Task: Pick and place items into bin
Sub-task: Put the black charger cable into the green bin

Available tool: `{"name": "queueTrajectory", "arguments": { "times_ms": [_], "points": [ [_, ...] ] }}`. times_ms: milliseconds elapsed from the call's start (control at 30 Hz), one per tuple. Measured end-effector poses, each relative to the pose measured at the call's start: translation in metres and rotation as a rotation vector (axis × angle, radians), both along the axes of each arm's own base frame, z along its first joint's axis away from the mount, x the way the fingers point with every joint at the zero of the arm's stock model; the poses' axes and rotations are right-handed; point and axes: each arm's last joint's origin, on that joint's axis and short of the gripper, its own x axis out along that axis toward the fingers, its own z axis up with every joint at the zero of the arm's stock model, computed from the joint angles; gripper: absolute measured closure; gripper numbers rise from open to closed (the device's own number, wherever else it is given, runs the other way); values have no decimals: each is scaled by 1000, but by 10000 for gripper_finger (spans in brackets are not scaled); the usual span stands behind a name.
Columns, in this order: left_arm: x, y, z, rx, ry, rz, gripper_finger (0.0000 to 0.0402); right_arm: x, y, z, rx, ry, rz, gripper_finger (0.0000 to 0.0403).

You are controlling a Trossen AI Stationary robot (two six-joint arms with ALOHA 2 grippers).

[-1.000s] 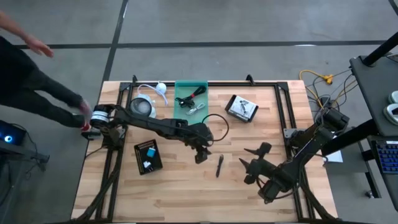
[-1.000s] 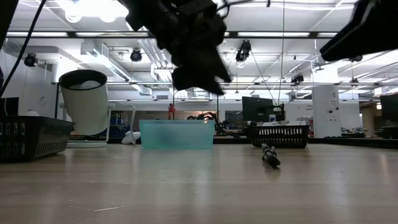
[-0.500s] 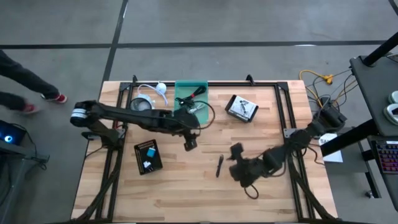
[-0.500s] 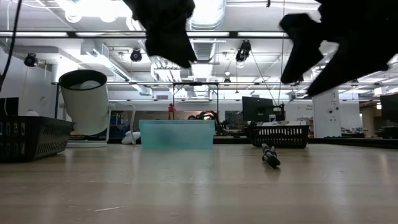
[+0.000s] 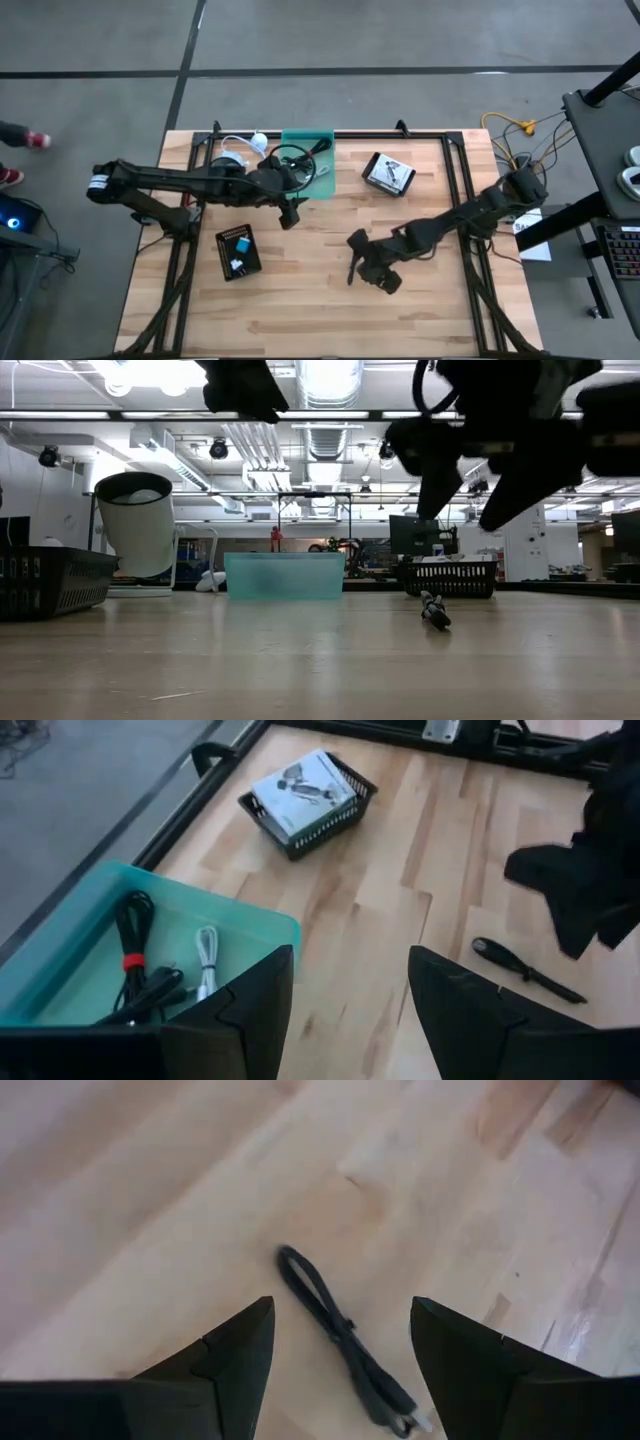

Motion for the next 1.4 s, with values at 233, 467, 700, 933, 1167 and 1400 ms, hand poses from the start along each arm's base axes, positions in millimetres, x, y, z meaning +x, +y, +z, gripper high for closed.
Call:
{"name": "queueTrajectory", "arguments": {
  "times_ms": [233,467,700,933,1167,1400],
  "points": [
    [-4,1,-14,29,61,-15,219,13,-21,-30,-72,77,2,184],
    [-2,1,-17,44,77,-25,219,21,-41,-49,-18,149,2,184],
    [-1,1,-17,63,89,-41,219,25,-56,-56,9,173,-43,199],
    [-2,1,-18,64,95,-42,219,25,-58,-56,12,179,-66,306],
    [0,1,-19,98,116,-70,219,31,-60,-55,18,115,-89,366],
    [0,1,-19,100,117,-72,219,48,-77,-41,61,-93,-161,366]
  ]
}}
